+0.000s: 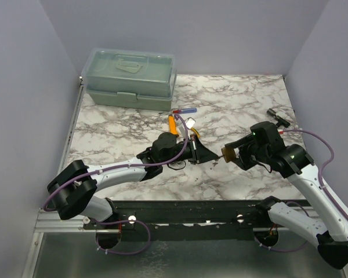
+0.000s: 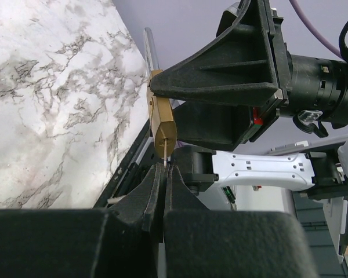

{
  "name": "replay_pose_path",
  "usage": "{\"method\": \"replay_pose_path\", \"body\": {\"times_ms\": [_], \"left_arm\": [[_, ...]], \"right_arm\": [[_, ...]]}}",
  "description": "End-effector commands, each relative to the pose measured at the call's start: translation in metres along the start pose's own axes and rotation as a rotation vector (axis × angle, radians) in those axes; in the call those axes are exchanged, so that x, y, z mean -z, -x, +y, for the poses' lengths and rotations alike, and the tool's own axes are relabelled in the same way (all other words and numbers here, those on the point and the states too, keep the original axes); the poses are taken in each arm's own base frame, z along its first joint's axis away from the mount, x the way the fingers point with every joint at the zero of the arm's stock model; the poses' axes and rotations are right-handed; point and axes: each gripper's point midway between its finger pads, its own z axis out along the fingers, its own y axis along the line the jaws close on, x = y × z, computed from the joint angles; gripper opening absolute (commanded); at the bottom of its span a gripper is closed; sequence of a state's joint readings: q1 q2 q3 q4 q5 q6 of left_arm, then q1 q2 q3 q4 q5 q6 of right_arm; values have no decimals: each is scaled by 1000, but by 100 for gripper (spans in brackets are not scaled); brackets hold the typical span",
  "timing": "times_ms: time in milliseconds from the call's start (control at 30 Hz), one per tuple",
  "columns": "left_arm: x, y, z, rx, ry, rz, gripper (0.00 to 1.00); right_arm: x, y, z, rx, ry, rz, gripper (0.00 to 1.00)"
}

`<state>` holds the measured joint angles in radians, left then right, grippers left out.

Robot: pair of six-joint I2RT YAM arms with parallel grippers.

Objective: Unlock with the key

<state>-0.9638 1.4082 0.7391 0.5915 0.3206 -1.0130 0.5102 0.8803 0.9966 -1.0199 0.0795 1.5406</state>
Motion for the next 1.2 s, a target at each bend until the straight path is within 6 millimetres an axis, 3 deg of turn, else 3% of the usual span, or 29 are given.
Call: {"method": "replay_pose_path", "body": {"times_ms": [0, 1167], "left_arm": [[-6, 13, -11, -27, -29, -48, 0], [-17, 19, -5, 38, 17, -109, 0]], "right_arm": [[12, 0, 15, -33, 62, 9, 0], [-3, 7, 3, -56, -58, -33, 0]]}}
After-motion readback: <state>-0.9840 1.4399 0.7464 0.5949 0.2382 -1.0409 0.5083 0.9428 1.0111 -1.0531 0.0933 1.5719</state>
